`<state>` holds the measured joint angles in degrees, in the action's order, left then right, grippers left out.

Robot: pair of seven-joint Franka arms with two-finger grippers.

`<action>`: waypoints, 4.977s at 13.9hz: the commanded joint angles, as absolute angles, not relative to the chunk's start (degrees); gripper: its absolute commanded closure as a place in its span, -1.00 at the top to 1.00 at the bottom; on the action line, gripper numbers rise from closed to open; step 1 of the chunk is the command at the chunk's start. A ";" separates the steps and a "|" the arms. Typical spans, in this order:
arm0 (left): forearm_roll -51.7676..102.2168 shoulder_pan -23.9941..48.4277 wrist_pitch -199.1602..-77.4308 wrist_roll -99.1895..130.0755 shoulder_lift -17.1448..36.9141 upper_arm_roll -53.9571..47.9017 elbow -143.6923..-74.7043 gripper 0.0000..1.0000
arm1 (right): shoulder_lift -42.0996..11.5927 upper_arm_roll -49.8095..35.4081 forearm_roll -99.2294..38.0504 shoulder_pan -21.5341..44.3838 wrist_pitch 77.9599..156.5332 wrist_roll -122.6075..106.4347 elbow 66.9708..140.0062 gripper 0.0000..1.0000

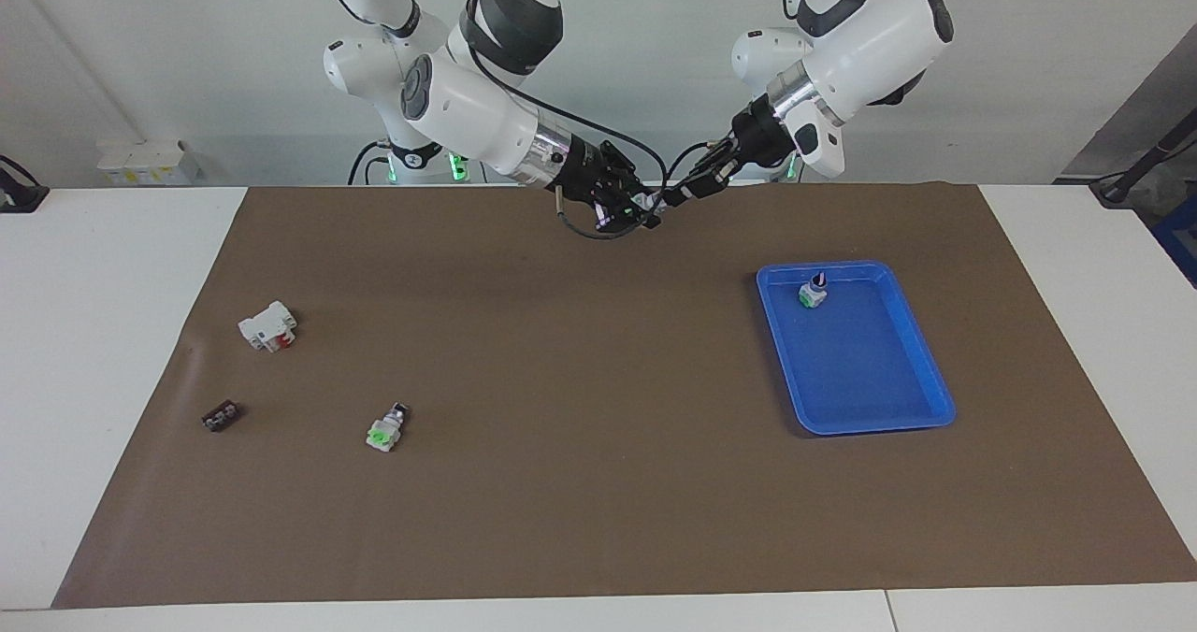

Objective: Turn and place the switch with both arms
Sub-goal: 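Close the left gripper on the switch held by the right gripper, then open the right gripper to release the switch to the left gripper, then lower the switch into the blue tray while the right gripper withdraws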

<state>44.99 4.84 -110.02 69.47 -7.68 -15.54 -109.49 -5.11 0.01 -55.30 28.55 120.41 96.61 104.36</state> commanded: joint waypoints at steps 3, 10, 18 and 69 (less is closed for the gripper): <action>46.14 5.54 -113.64 81.99 -9.93 -16.00 -111.09 -1.00 | -5.45 -0.26 -56.69 28.48 121.82 96.77 105.03 -1.00; 46.05 5.54 -114.87 98.94 -9.67 -16.17 -110.92 -1.00 | -5.45 -0.26 -56.69 28.48 121.82 96.86 105.03 -1.00; 45.53 5.45 -118.82 116.98 -9.14 -16.17 -110.39 -1.00 | -5.45 -0.26 -56.69 28.48 121.73 96.94 105.03 -1.00; 38.25 -1.04 -120.85 115.69 -13.89 -17.75 -121.64 -1.00 | 2.89 0.00 -34.31 27.95 115.49 85.91 105.29 1.00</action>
<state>40.22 1.42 -120.27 119.72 -11.09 -17.54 -118.44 0.41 0.11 -38.69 28.82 116.75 91.89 103.86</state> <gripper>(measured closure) 0.899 0.000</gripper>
